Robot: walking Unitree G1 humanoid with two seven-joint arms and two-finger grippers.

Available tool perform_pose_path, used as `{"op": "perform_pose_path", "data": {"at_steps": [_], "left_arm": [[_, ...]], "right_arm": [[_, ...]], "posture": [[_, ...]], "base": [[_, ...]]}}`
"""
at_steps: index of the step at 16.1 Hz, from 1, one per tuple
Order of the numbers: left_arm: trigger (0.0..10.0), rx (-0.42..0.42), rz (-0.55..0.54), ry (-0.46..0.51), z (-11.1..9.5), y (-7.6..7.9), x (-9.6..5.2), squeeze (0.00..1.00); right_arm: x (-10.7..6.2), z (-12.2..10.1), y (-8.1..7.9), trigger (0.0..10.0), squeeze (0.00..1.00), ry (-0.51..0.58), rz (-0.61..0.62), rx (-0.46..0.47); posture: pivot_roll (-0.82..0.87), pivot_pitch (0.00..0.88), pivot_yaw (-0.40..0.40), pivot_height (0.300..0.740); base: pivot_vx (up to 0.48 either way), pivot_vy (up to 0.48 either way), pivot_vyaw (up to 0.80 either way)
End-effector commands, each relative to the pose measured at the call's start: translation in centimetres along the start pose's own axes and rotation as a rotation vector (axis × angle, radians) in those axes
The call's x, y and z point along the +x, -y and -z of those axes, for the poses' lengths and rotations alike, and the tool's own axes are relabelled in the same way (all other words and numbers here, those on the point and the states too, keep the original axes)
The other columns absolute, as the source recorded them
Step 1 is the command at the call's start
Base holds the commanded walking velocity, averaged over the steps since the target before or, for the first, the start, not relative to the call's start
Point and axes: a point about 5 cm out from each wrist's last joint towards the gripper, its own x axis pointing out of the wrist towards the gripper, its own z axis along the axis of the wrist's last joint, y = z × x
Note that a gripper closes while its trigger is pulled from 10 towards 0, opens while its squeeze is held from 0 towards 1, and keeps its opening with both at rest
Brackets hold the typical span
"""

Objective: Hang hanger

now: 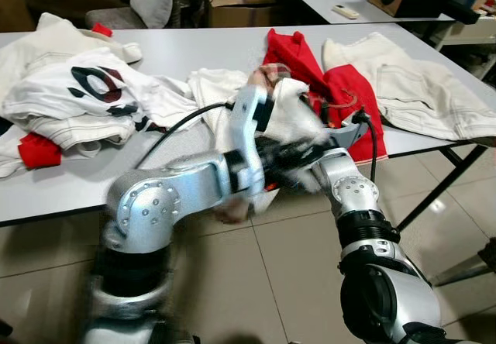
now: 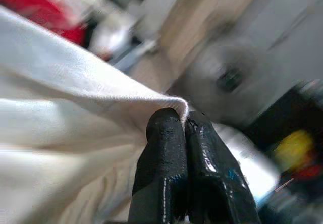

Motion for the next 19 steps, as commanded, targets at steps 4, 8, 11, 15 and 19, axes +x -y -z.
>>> {"op": "perform_pose_path", "data": {"at_steps": [4, 8, 11, 15, 19], "left_arm": [[10.0, 0.033, 0.005, -0.002, 0.2, 0.8, 0.4, 0.0], [10.0, 0.065, 0.111, 0.002, 0.1, 2.2, 0.4, 1.0], [10.0, 0.24, 0.08, -0.179, 1.7, 2.0, -1.0, 1.0], [10.0, 0.261, 0.113, -0.151, 1.3, 2.5, -1.7, 1.0], [10.0, 0.317, 0.089, -0.152, 1.1, 1.7, -2.9, 1.0]], "right_arm": [[0.8, 2.7, -2.2, 10.0, 0.0, -0.033, -0.082, 0.068], [0.9, 2.7, -2.3, 10.0, 0.0, -0.037, -0.084, 0.067], [0.9, 2.0, -1.8, 10.0, 0.0, -0.016, -0.039, -0.012], [1.1, 1.3, -1.9, 10.0, 0.0, -0.033, -0.051, -0.024], [1.2, 0.8, -2.1, 10.0, 0.0, -0.03, -0.067, -0.057]], "posture": [[0.04, 0.0, -0.095, 0.74], [0.04, 0.0, -0.096, 0.74], [0.04, 0.0, -0.097, 0.74], [0.04, 0.0, -0.098, 0.74], [0.04, 0.0, -0.097, 0.74]], "base": [[0.0, 0.0, 0.0], [0.0, 0.0, 0.0], [0.0, 0.0, 0.0], [0.0, 0.0, 0.0], [0.0, 0.0, 0.0]]}}
